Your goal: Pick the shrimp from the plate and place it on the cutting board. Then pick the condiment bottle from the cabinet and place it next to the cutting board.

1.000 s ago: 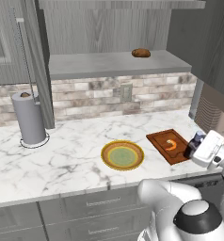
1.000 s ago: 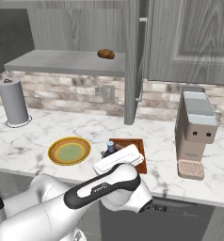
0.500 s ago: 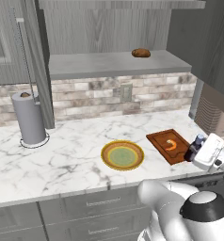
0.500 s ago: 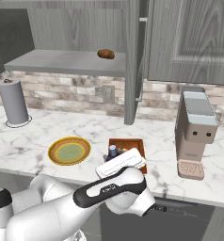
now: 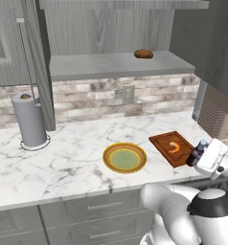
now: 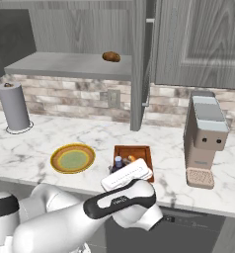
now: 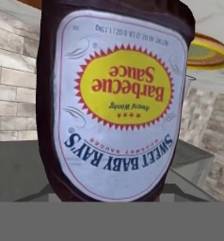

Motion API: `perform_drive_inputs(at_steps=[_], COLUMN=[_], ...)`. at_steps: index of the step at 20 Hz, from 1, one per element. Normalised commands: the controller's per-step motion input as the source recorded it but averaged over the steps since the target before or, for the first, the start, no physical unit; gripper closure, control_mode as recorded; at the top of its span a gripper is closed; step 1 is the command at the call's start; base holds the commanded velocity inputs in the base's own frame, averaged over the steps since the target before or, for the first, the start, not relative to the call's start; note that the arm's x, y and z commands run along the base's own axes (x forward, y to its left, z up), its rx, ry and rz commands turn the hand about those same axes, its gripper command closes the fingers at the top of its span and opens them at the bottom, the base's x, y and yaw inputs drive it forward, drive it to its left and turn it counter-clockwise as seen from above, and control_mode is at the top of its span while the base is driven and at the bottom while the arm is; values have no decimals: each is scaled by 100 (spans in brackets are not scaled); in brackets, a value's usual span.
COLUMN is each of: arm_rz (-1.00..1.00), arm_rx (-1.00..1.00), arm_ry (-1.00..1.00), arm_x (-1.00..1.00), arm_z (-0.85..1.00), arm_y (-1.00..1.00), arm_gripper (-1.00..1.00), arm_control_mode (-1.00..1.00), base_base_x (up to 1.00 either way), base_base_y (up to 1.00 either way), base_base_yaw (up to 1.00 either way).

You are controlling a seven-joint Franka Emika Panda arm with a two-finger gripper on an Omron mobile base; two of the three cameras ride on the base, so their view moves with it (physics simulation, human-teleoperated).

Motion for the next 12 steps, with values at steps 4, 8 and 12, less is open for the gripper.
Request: perform_drive_inputs(at_steps=[4,8,12], arm_rz=[0,0,0], arm_rx=[0,0,0], arm_ry=[-6,-5,-5], arm_x=[0,0,0], arm_z=[-23,-23,-21], arm_y=[-1,-3,-2], arm_gripper=[100,100,100], arm_control_mode=[-100,-100,-100], base_base_x=[0,0,0], base_base_y=[0,0,0], base_base_yaw=[0,0,0])
